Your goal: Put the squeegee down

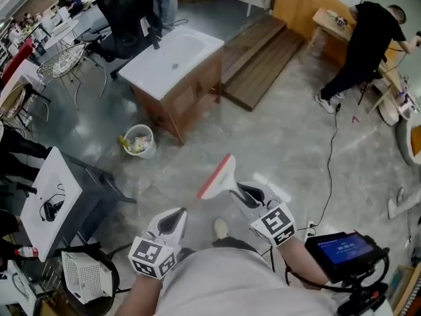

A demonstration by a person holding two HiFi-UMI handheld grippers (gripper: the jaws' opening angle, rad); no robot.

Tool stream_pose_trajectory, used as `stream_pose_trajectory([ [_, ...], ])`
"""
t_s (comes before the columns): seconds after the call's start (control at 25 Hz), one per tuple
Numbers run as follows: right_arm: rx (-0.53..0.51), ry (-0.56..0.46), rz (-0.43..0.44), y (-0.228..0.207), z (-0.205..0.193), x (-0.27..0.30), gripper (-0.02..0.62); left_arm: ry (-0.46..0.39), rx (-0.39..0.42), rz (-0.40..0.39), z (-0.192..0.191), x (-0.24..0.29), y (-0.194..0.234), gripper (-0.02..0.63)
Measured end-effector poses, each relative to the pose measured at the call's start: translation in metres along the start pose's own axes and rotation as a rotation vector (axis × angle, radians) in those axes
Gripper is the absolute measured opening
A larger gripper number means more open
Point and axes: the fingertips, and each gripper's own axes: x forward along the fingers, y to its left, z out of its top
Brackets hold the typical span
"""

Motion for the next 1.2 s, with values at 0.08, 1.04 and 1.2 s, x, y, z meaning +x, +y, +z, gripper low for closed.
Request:
stream_pose_trajectory([
  [0.08, 0.013, -0.004, -0.009, -0.026, 0.0, 0.003, 0.097, 0.003, 0.012, -0.006, 0.015, 0.02, -0.001, 0.006],
  [1.04, 0.074, 0.082, -0.128, -0.232, 0.073, 0.17, 0.097, -0.034, 0.005, -0.109, 0.145, 0.2, 0.178, 0.008],
  [1.2, 0.04, 0.078, -0.108, -0.266, 0.109, 0.23, 0.097, -0.045, -0.027, -0.084, 0.166, 0.213, 0.233, 0.008],
])
